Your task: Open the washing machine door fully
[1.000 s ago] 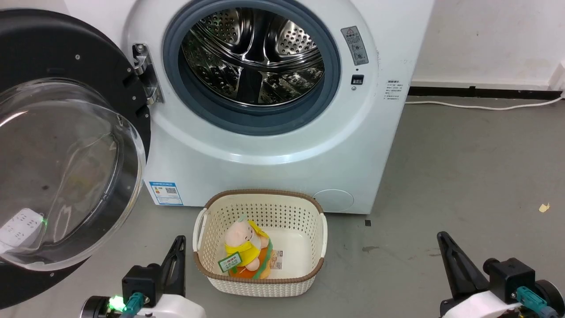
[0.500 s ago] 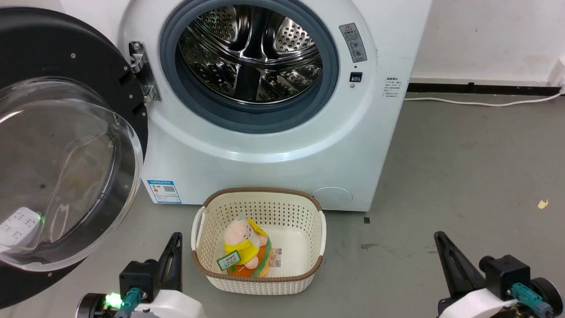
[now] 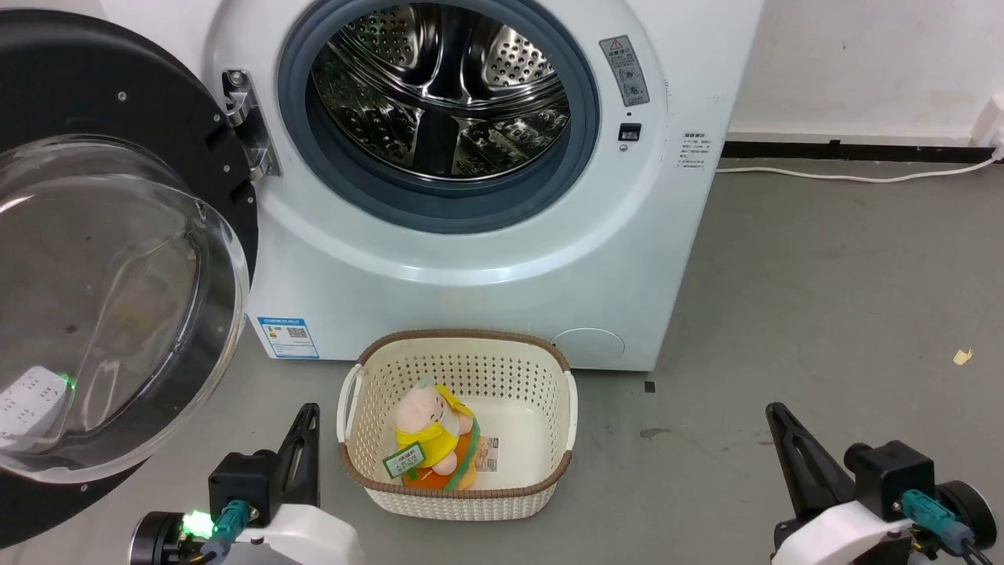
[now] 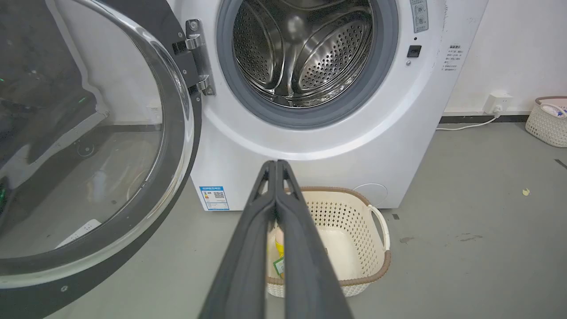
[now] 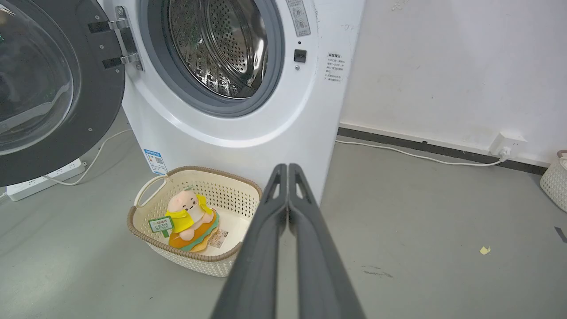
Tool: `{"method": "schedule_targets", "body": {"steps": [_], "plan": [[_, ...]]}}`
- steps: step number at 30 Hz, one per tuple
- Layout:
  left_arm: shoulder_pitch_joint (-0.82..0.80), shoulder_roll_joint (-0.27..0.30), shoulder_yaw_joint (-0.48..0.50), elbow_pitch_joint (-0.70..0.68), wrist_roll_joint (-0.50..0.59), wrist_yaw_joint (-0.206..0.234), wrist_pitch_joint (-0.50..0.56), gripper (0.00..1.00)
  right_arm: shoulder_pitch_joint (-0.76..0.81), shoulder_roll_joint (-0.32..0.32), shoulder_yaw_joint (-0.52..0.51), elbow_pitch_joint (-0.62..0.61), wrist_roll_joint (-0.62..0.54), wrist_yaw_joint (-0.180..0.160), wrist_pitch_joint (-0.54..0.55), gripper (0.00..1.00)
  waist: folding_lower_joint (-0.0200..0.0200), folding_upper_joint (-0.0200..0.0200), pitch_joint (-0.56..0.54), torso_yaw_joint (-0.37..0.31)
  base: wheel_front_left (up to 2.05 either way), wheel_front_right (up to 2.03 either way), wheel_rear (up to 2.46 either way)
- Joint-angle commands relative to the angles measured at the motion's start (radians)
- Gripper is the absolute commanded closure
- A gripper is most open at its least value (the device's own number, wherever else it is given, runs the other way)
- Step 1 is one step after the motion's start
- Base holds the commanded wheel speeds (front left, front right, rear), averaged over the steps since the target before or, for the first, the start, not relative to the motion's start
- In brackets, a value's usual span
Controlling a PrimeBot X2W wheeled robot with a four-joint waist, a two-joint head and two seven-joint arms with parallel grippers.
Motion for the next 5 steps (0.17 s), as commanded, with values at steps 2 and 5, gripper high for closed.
{"method": "schedule_targets", "body": {"steps": [2,5], "plan": [[-0.015,0.0,0.007,-0.01,0.013,0.006,0.01,1.0,-0.019,0.004,0.004,-0.009,-0.009,0.001,0.007,1.0,0.0,0.0,0.001,-0.001,0.0,0.0,0.0],[-0.016,0.0,0.009,-0.014,0.015,0.007,0.016,1.0,-0.022,0.004,0.006,-0.011,-0.011,0.001,0.013,1.0,0.0,0.0,0.003,-0.002,0.0,0.0,0.0]]}}
